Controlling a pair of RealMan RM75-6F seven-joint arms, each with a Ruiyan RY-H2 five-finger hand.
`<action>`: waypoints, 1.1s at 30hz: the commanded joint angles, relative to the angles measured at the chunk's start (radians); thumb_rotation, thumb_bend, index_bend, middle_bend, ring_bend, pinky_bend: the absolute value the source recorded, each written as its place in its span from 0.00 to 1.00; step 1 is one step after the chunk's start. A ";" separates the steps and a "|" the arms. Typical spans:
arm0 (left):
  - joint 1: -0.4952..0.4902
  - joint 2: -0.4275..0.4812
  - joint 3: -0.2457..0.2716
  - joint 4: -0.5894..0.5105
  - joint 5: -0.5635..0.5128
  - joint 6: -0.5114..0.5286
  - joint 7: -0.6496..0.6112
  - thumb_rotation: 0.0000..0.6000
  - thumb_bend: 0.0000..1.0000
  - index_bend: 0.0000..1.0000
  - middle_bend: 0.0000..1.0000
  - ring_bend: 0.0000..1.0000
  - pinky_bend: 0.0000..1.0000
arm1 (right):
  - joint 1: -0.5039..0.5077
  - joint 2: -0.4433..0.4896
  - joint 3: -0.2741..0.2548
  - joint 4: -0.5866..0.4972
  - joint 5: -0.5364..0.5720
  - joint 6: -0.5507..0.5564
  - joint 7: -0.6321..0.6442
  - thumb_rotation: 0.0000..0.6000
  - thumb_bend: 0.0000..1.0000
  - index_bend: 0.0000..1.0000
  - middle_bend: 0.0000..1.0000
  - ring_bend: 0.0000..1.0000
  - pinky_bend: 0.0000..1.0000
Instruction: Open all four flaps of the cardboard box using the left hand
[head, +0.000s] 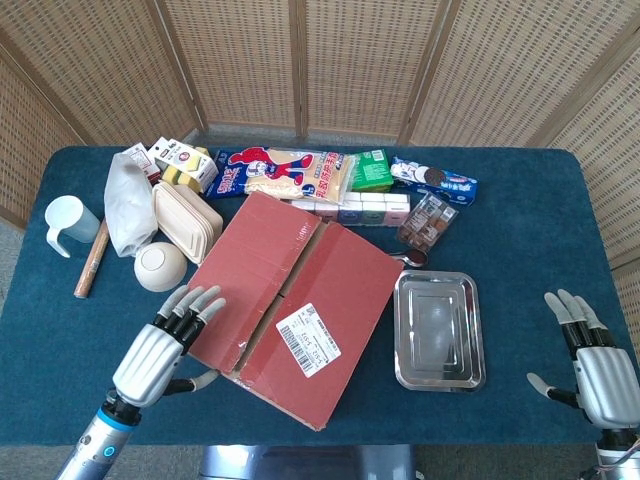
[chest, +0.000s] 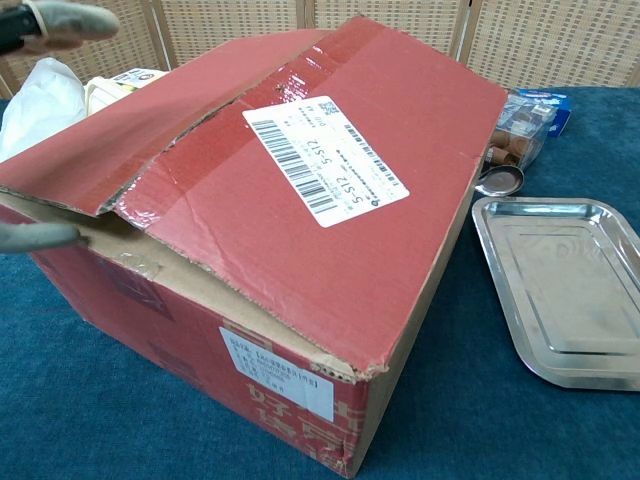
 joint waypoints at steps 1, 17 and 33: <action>-0.005 -0.004 -0.004 -0.002 -0.006 -0.001 0.007 1.00 0.12 0.00 0.00 0.00 0.00 | 0.000 0.000 -0.001 -0.001 -0.003 0.000 -0.001 1.00 0.00 0.00 0.00 0.00 0.21; -0.021 -0.027 -0.019 -0.011 -0.022 0.004 0.050 1.00 0.12 0.00 0.00 0.00 0.00 | -0.003 0.004 -0.001 -0.001 -0.003 0.004 0.006 1.00 0.00 0.00 0.00 0.00 0.21; -0.017 0.041 -0.071 -0.049 -0.024 0.088 0.009 1.00 0.12 0.00 0.00 0.00 0.00 | -0.003 0.001 -0.005 -0.002 -0.012 0.003 -0.001 1.00 0.00 0.00 0.00 0.00 0.21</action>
